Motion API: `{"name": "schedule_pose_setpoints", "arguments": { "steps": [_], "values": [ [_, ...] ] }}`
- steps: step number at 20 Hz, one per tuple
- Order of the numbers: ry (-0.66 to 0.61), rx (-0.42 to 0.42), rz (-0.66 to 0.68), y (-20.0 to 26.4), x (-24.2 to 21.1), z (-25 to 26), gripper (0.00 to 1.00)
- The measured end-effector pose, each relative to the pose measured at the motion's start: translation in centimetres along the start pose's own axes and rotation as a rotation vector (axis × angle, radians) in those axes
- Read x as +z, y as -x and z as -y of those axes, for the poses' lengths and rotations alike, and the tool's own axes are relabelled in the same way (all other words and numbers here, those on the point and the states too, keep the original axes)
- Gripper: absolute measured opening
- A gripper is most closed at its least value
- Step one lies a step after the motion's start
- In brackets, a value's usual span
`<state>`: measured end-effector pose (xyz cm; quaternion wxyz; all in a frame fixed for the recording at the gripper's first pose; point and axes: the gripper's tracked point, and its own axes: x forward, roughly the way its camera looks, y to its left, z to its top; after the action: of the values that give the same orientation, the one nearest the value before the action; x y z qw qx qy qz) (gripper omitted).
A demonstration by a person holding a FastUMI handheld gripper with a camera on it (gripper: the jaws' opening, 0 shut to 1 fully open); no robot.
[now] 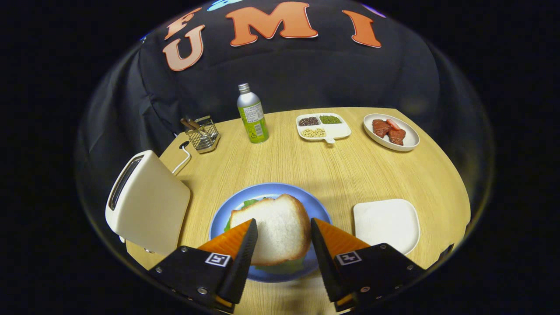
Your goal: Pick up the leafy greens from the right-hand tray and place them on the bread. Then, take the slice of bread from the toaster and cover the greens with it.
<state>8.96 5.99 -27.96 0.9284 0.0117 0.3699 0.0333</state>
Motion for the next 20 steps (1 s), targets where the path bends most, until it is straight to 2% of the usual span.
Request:
{"name": "schedule_pose_setpoints", "arguments": {
  "steps": [1, 5, 9, 13, 20],
  "values": [
    [-0.004, -0.004, 0.004, 0.2, 0.2, 0.6, 0.83],
    [0.030, -0.032, 0.029, 1.4, 1.9, 2.8, 0.98],
    [0.099, -0.092, 0.109, 3.9, 5.1, 5.6, 0.98],
    [0.131, -0.103, 0.211, 7.9, 9.1, 7.3, 0.98],
    [0.135, -0.128, 0.444, 17.8, 16.4, 9.9, 0.98]
  ]
}}
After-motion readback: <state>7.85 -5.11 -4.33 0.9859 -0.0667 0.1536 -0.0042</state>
